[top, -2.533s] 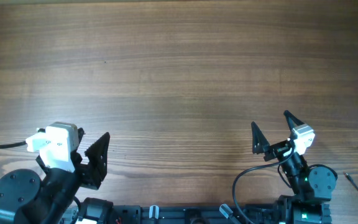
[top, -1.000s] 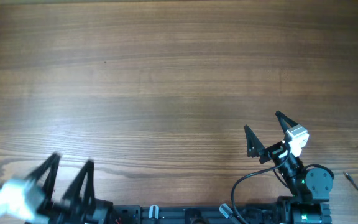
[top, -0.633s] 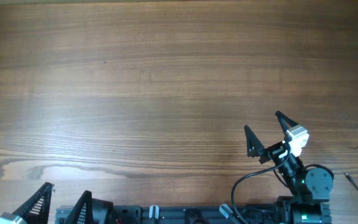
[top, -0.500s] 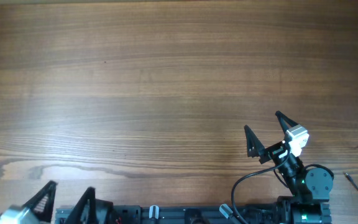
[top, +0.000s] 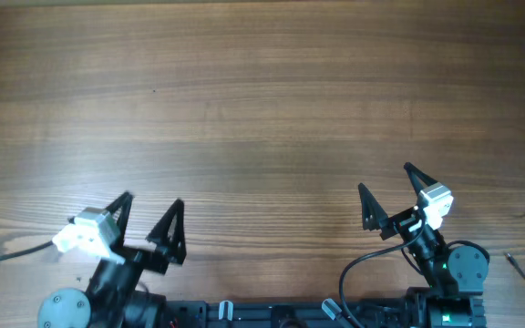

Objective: Untangle cables

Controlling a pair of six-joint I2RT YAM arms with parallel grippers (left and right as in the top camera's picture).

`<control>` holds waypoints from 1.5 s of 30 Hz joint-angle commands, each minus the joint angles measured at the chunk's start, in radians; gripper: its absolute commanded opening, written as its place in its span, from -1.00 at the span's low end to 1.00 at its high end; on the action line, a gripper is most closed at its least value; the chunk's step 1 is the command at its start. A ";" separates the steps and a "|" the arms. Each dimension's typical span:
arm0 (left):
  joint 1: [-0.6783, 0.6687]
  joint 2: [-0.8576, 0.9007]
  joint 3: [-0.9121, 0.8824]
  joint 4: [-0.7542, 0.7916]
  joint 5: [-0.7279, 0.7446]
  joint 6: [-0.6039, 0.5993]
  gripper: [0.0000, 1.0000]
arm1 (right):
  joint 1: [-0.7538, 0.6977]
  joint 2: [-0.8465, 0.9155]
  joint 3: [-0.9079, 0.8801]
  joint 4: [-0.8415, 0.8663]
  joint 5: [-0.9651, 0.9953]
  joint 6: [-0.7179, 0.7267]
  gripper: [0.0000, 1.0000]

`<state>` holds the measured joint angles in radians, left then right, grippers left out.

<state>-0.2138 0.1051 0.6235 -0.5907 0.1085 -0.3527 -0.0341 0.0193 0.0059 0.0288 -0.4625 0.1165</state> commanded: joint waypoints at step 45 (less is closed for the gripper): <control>0.155 -0.102 -0.617 0.543 -0.055 0.136 1.00 | 0.005 -0.016 0.000 0.003 0.010 0.017 0.99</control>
<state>-0.0643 0.0135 0.0151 0.0154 0.0929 -0.2001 -0.0341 0.0181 0.0059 0.0292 -0.4622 0.1165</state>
